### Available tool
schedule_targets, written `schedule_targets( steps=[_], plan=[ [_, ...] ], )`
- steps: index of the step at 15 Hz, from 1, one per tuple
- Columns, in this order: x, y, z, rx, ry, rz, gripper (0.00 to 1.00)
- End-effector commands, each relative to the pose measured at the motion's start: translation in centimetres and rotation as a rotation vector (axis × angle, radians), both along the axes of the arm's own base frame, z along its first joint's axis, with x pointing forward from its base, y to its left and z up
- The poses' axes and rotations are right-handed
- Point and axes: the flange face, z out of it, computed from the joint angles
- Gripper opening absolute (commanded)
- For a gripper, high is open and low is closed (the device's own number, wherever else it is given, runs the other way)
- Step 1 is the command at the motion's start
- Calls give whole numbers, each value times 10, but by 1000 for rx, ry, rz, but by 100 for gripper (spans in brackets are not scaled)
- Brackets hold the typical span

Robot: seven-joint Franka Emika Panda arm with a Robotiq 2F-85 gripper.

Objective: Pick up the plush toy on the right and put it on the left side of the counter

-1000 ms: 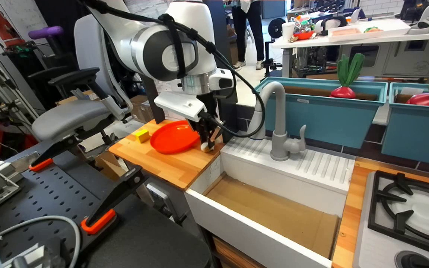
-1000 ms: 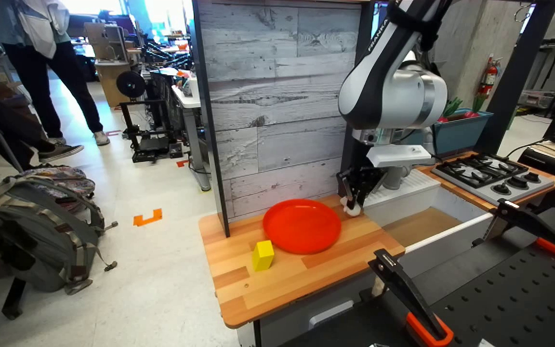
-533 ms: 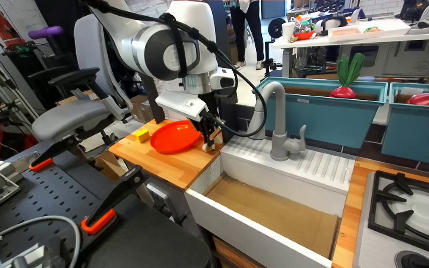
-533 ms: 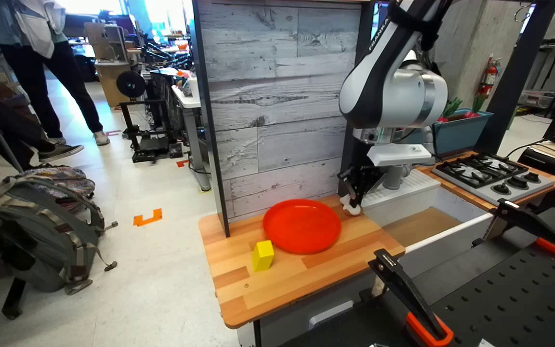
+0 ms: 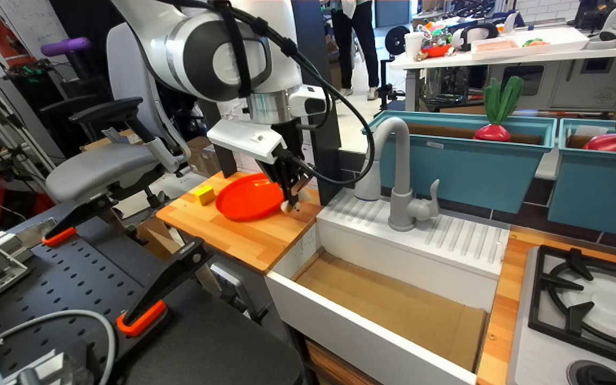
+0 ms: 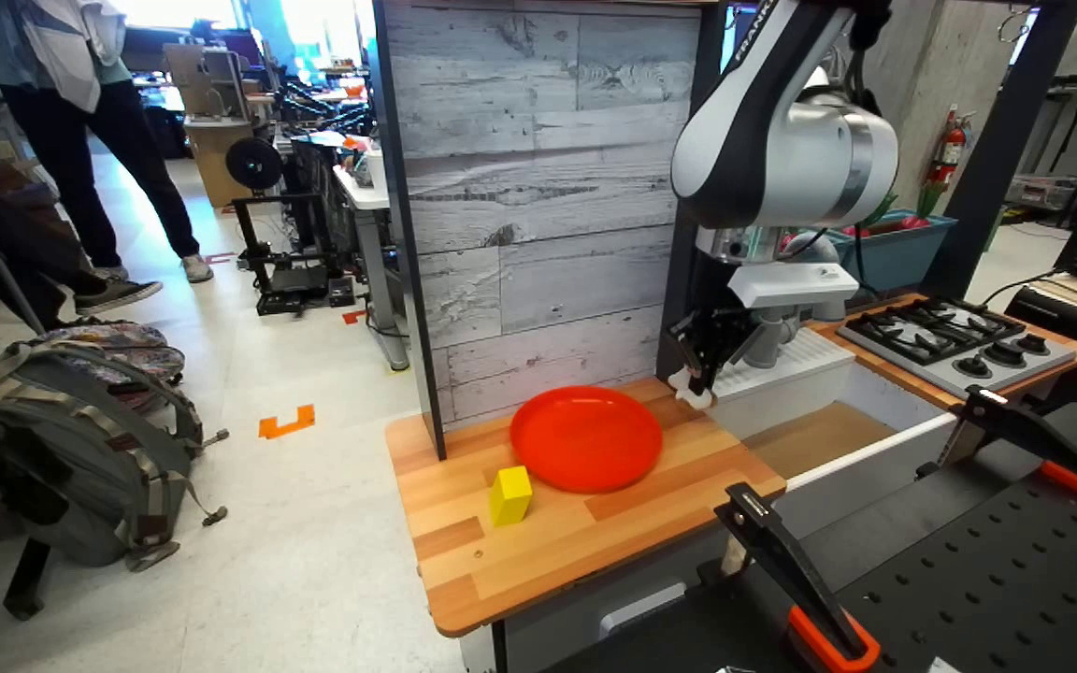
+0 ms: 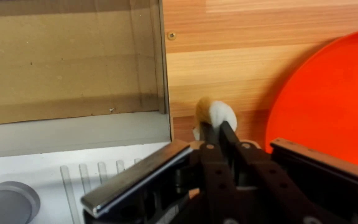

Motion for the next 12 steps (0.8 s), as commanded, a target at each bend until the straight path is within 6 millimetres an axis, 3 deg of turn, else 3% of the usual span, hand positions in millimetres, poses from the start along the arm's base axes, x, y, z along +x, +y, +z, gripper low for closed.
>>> schedule_targets(
  steps=[1, 6, 12],
  plan=[
    [-37, 12, 37, -41, -27, 44, 2],
    [-61, 47, 79, -84, -69, 123, 2],
    [-61, 133, 102, -104, -107, 274, 2]
  ],
)
